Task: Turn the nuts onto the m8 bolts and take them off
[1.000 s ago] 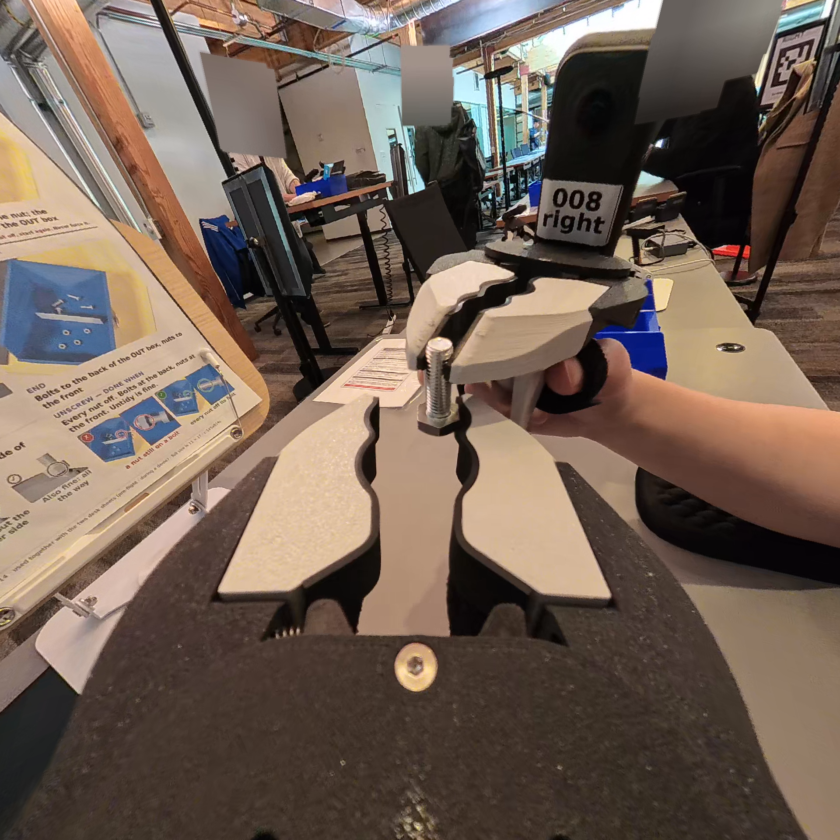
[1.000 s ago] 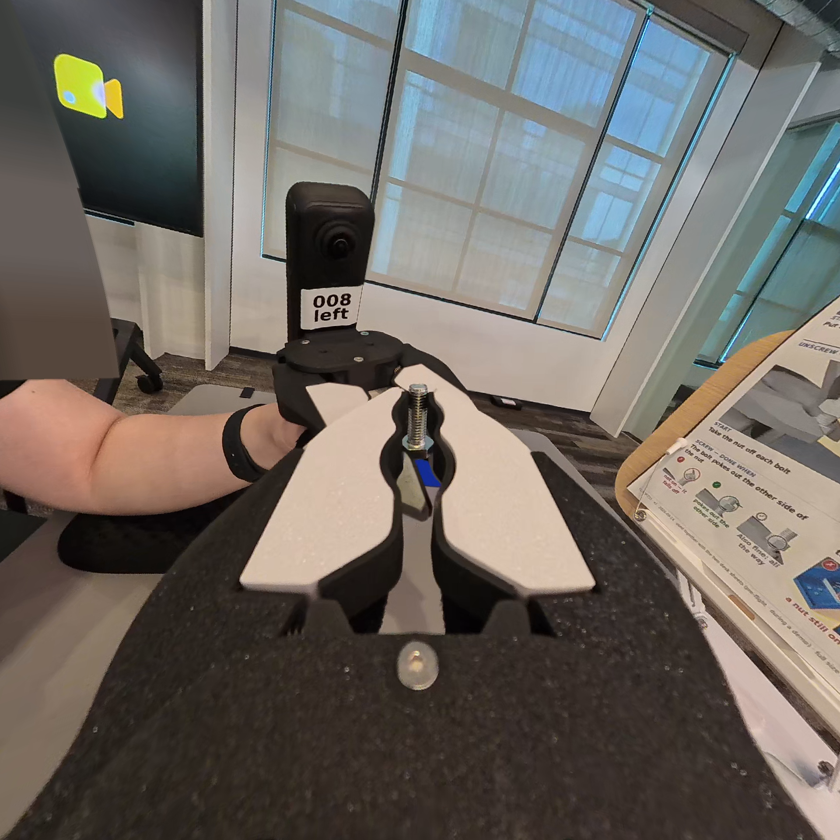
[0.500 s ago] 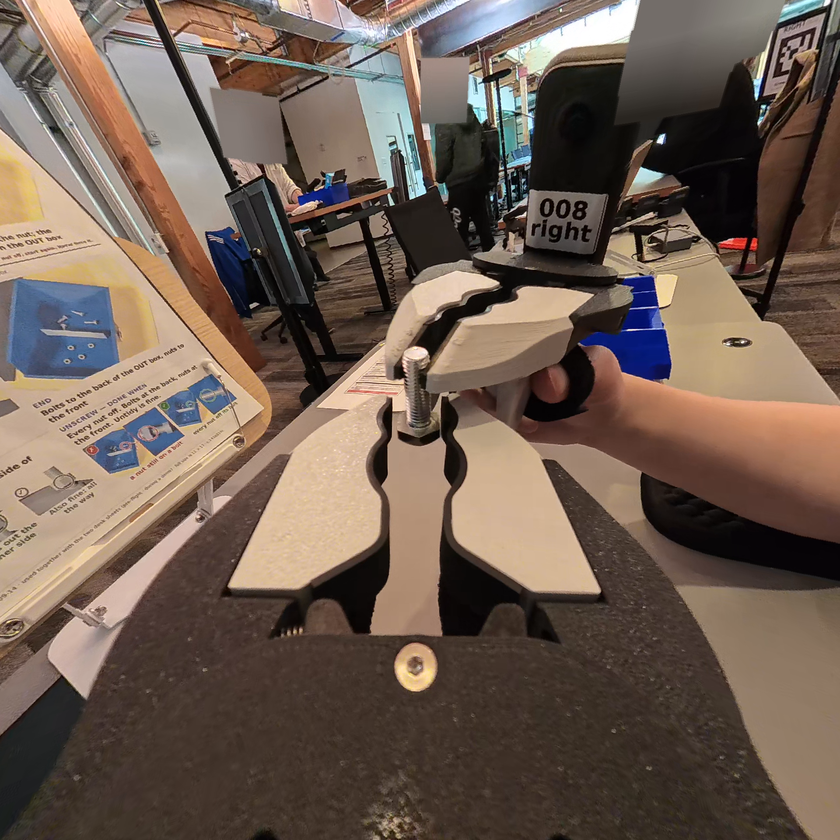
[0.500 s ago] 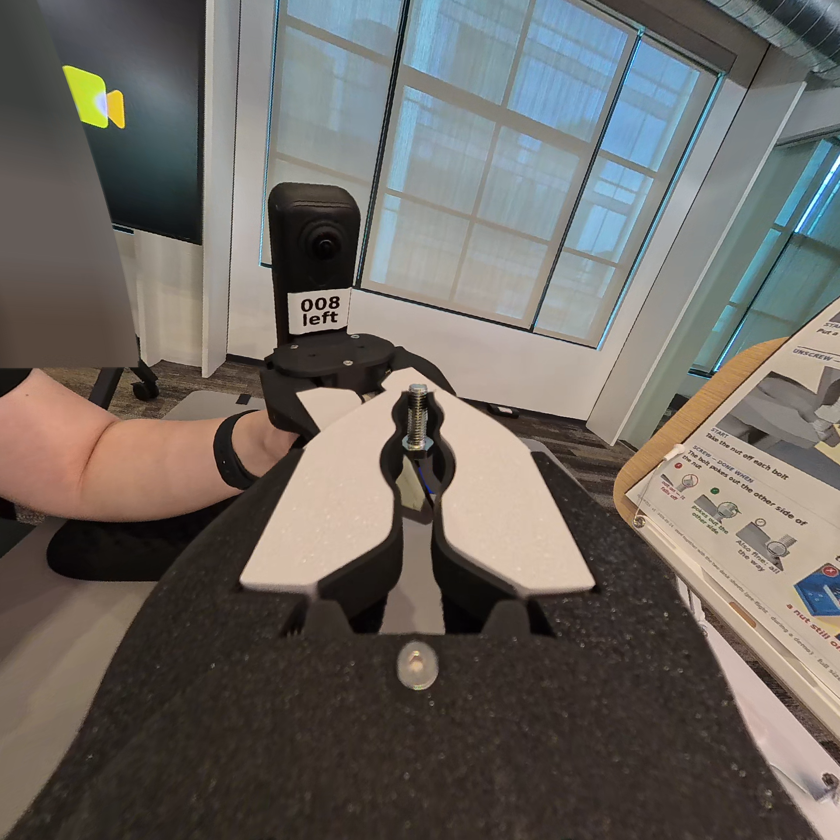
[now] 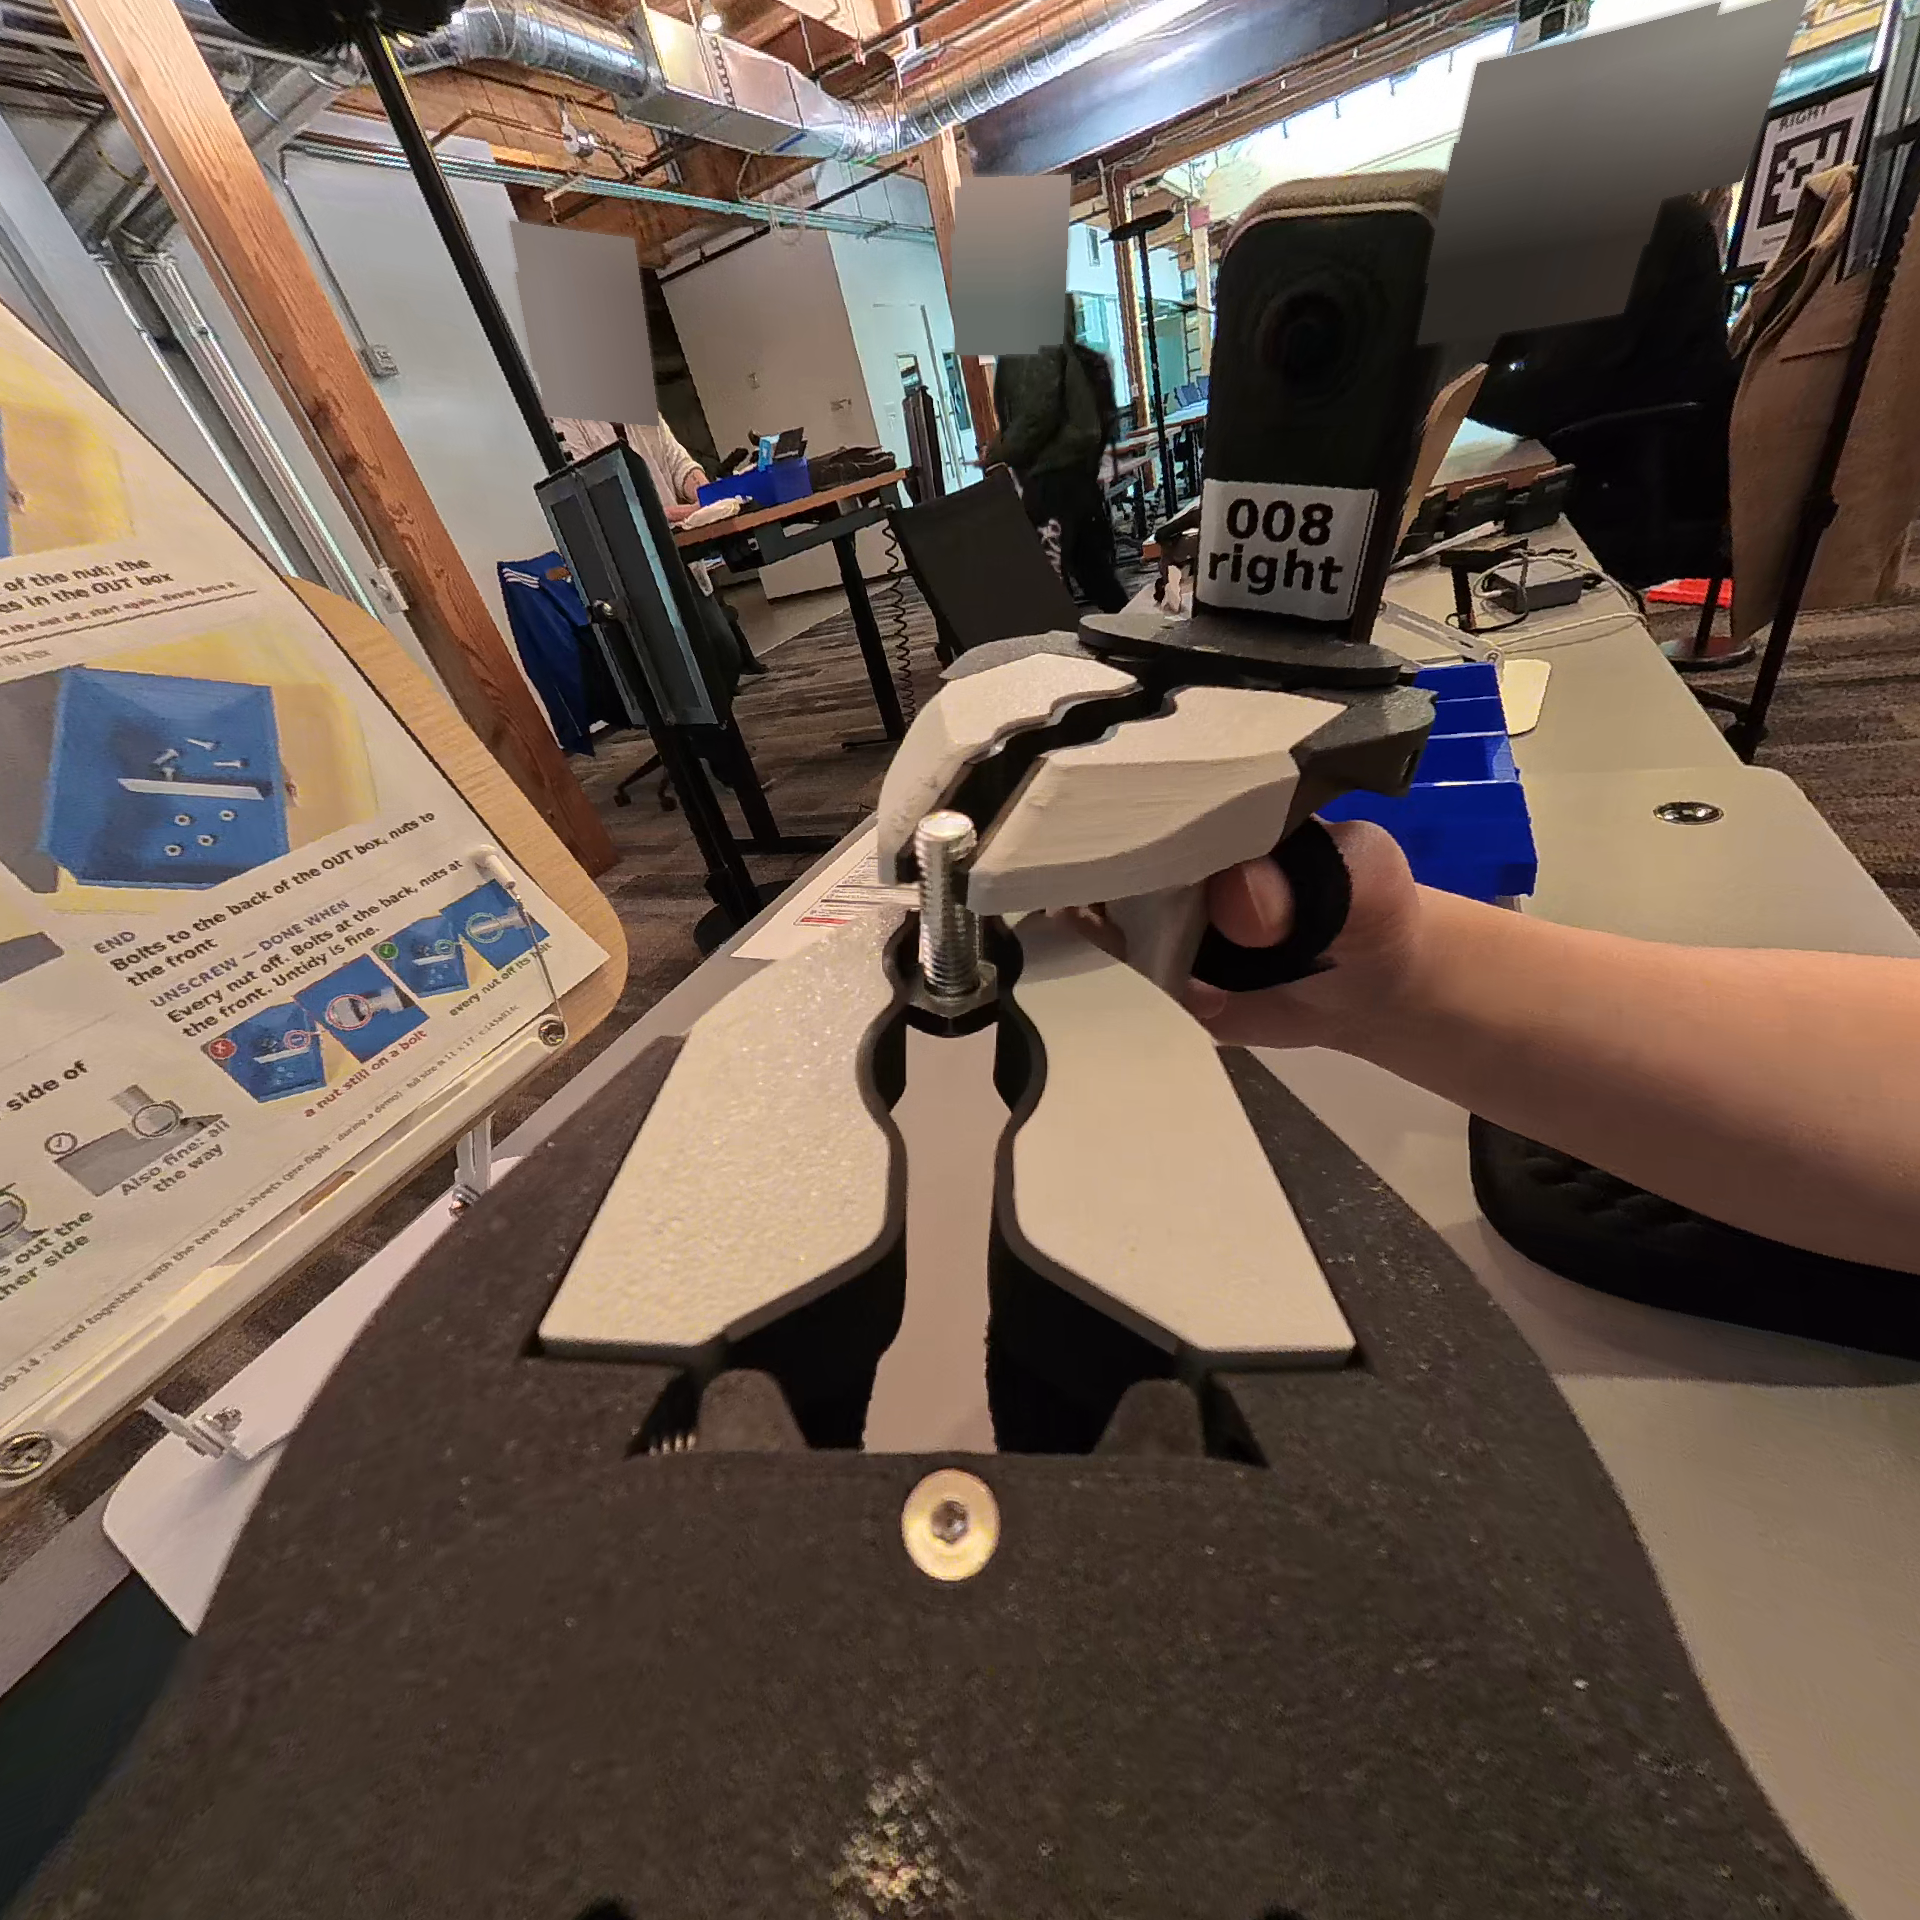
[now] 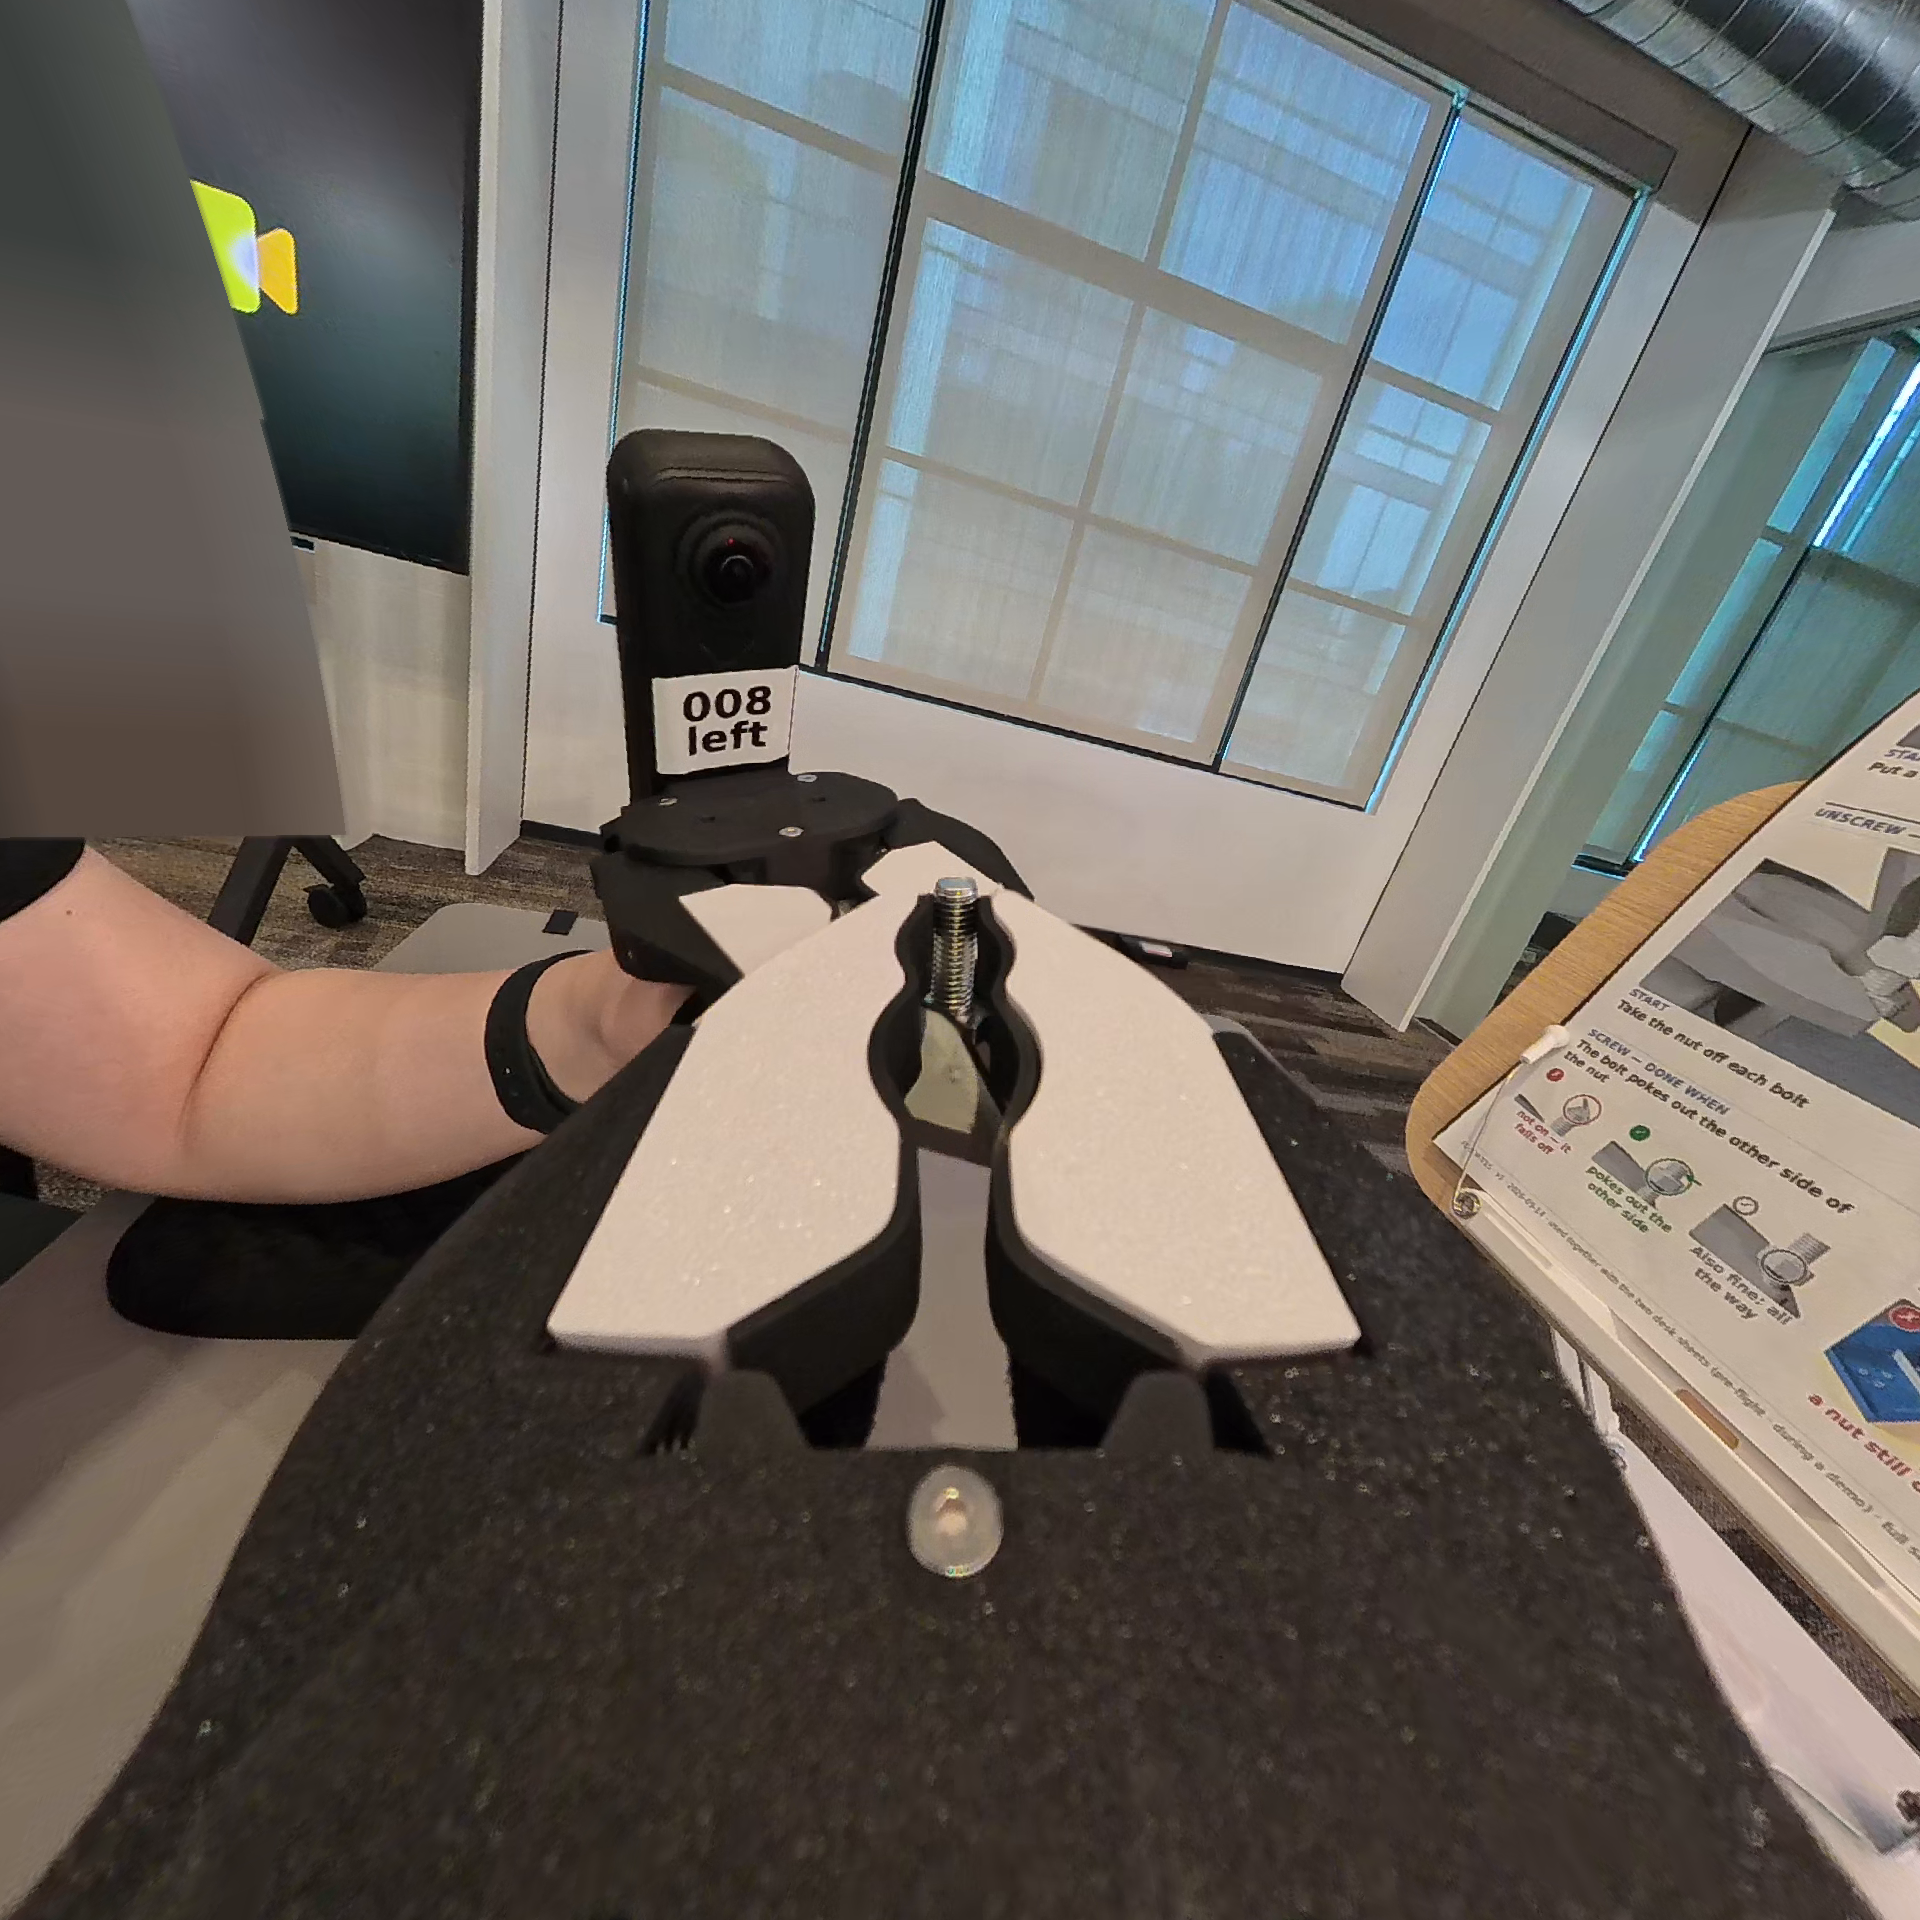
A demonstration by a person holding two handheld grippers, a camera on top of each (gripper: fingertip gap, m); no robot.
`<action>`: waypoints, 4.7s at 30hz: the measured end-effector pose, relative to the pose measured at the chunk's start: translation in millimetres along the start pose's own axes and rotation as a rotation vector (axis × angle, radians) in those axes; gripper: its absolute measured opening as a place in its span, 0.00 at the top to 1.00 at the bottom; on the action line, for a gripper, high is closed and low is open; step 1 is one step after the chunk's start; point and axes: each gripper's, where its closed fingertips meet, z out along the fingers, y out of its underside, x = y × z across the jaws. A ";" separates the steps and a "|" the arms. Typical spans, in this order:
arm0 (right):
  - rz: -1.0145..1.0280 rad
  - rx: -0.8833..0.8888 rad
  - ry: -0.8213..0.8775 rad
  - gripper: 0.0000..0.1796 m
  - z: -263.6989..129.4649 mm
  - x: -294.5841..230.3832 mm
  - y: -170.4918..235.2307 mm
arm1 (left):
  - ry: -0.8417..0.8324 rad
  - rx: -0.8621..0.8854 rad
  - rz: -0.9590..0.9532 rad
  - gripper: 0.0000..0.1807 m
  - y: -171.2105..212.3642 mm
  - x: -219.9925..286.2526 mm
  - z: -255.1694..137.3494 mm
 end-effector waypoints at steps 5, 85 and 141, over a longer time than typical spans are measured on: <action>-0.004 0.007 0.001 0.96 0.0 -0.5 -0.8 | 0.002 -0.001 -0.004 0.93 0.3 0.1 0.0; -0.038 -1.538 -0.396 0.91 -7.6 -59.6 270.1 | -0.347 -0.137 -0.081 0.94 39.6 -143.6 -124.5; -0.172 -1.425 -0.555 0.92 -26.0 -12.5 24.6 | 0.385 -0.156 -0.277 0.94 37.8 35.3 1.4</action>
